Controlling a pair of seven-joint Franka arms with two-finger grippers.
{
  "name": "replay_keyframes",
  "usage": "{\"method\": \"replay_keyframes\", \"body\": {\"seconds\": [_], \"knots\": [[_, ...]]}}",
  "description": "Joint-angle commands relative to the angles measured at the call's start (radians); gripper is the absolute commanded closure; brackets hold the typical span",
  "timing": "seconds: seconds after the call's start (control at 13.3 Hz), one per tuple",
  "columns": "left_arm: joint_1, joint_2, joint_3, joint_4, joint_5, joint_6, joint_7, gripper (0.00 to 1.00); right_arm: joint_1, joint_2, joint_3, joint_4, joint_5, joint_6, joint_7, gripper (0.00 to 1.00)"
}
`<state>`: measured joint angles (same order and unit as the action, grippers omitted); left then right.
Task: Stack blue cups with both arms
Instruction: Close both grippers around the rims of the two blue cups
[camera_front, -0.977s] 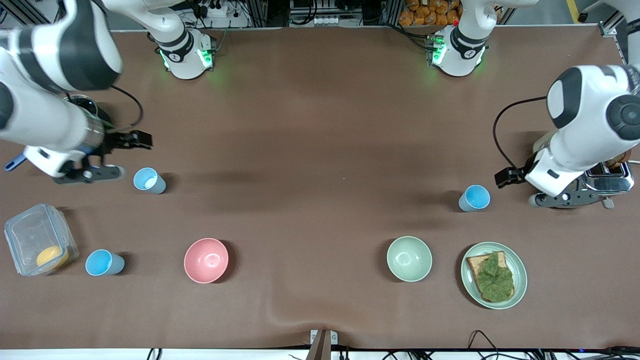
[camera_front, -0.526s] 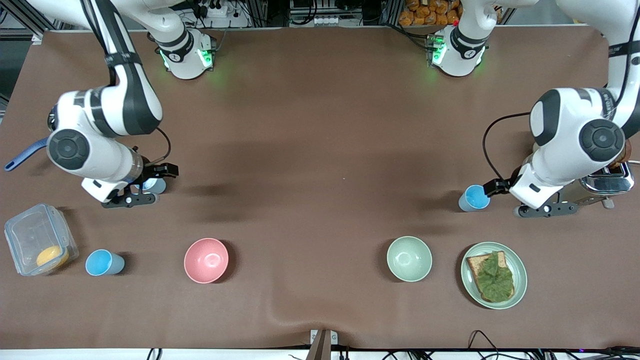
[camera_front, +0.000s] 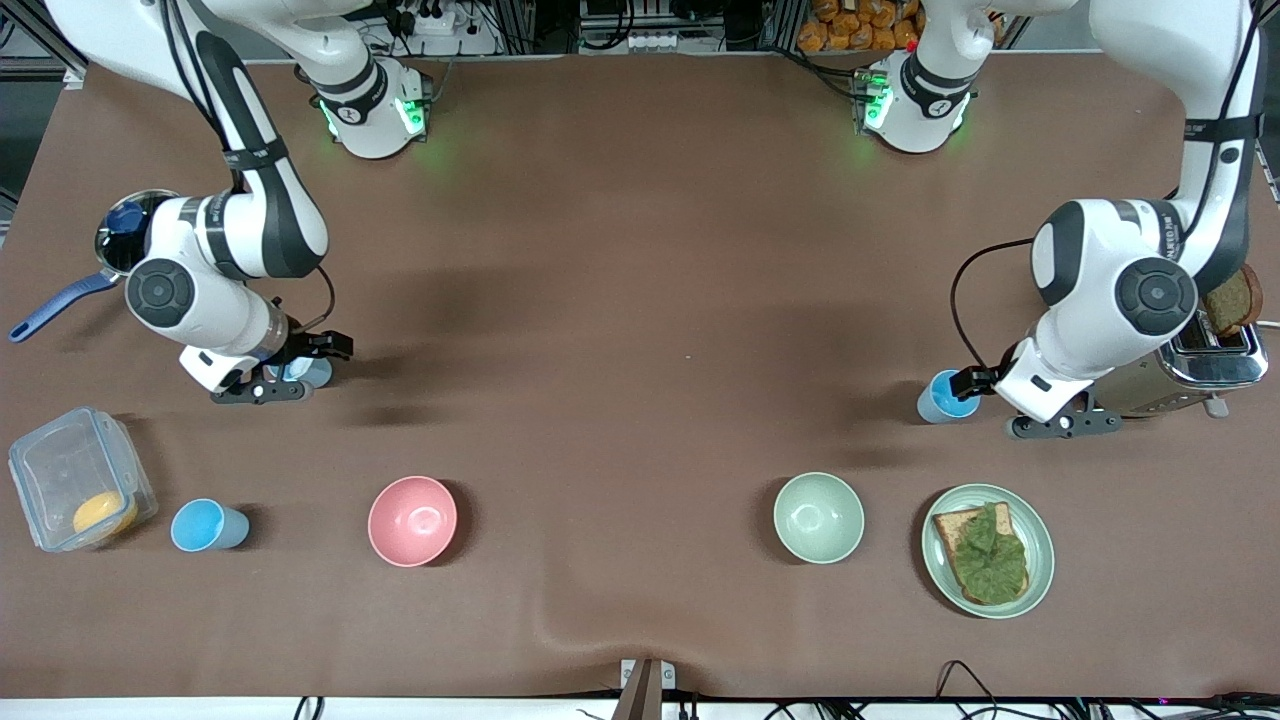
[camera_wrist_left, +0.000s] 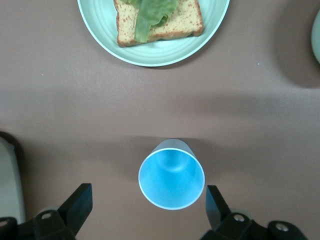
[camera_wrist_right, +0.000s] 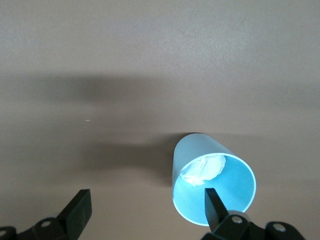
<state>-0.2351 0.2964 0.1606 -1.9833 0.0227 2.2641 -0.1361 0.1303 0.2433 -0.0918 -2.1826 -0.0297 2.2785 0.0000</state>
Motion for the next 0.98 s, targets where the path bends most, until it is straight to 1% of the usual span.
{"method": "replay_keyframes", "body": {"seconds": [0.0, 0.15, 0.38, 0.45, 0.53, 0.6, 0.68, 0.9], "knots": [[0.002, 0.0, 0.002, -0.052, -0.018, 0.066, 0.036, 0.0, -0.026, 0.023, 0.009, -0.008, -0.025, 0.042, -0.02, 0.0], [0.002, 0.018, 0.002, -0.055, -0.018, 0.075, 0.036, 0.0, -0.044, 0.05, 0.009, -0.003, -0.027, 0.065, -0.052, 0.0], [0.003, 0.033, -0.001, -0.069, -0.018, 0.098, 0.036, 0.0, -0.057, 0.059, 0.009, -0.003, -0.027, 0.067, -0.072, 0.0], [0.003, 0.035, -0.001, -0.072, -0.018, 0.101, 0.036, 0.0, -0.055, 0.063, 0.01, -0.003, -0.027, 0.058, -0.071, 0.04], [0.005, 0.036, -0.001, -0.072, -0.018, 0.101, 0.036, 0.0, -0.055, 0.067, 0.01, -0.003, -0.026, 0.053, -0.071, 0.41], [0.007, 0.038, -0.004, -0.072, -0.018, 0.101, 0.036, 0.0, -0.054, 0.071, 0.01, 0.0, -0.026, 0.038, -0.069, 0.85], [0.008, 0.044, -0.004, -0.072, -0.018, 0.103, 0.038, 0.0, -0.051, 0.073, 0.012, 0.006, -0.024, 0.023, -0.068, 1.0], [0.008, 0.055, -0.006, -0.072, -0.018, 0.103, 0.038, 0.01, -0.047, 0.086, 0.012, 0.067, -0.021, -0.084, -0.06, 1.0]]}}
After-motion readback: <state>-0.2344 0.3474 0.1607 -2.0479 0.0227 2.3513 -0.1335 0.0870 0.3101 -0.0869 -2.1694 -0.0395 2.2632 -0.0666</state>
